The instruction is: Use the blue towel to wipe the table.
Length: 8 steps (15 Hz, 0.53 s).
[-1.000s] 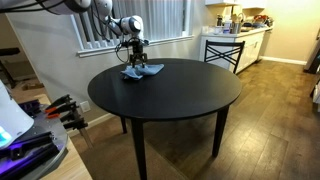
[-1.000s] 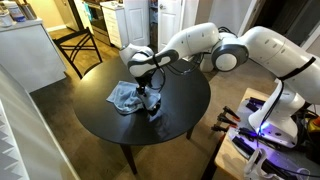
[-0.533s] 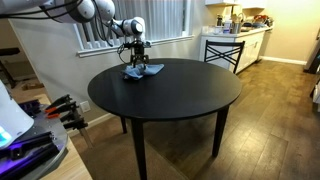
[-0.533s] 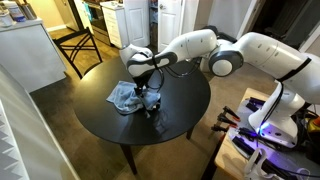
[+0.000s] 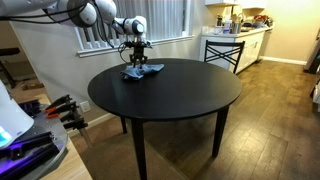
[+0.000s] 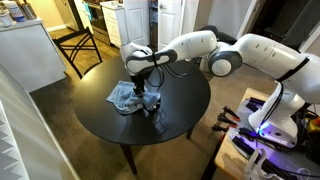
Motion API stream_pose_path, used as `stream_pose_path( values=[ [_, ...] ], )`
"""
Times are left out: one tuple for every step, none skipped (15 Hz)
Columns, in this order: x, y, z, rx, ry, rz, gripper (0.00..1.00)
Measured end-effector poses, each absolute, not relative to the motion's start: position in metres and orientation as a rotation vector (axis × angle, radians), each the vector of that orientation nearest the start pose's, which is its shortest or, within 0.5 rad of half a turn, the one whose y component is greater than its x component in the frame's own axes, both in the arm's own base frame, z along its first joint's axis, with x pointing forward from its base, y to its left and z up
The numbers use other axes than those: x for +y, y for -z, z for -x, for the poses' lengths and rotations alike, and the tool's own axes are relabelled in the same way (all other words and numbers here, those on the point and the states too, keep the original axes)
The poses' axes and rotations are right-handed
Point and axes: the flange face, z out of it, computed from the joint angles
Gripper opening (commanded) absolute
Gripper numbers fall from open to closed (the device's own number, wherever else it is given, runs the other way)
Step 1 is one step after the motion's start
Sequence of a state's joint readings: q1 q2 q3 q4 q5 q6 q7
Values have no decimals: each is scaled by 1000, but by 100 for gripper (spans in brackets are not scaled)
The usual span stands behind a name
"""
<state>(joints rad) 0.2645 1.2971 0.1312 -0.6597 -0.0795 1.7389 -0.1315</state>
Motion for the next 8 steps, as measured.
stream_pose_path(
  values=[
    [244,-148,-737,-725,-339,2998,20],
    [243,-146,-737,-734,-341,2989,15],
    [242,-145,-737,-739,-344,2982,8],
    [241,-144,-737,-741,-345,2977,3],
    [239,-143,-738,-741,-347,2973,1],
    [238,-143,-738,-738,-347,2973,0],
    [236,-143,-739,-734,-348,2973,3],
    [232,-143,-740,-727,-349,2975,3]
  ],
)
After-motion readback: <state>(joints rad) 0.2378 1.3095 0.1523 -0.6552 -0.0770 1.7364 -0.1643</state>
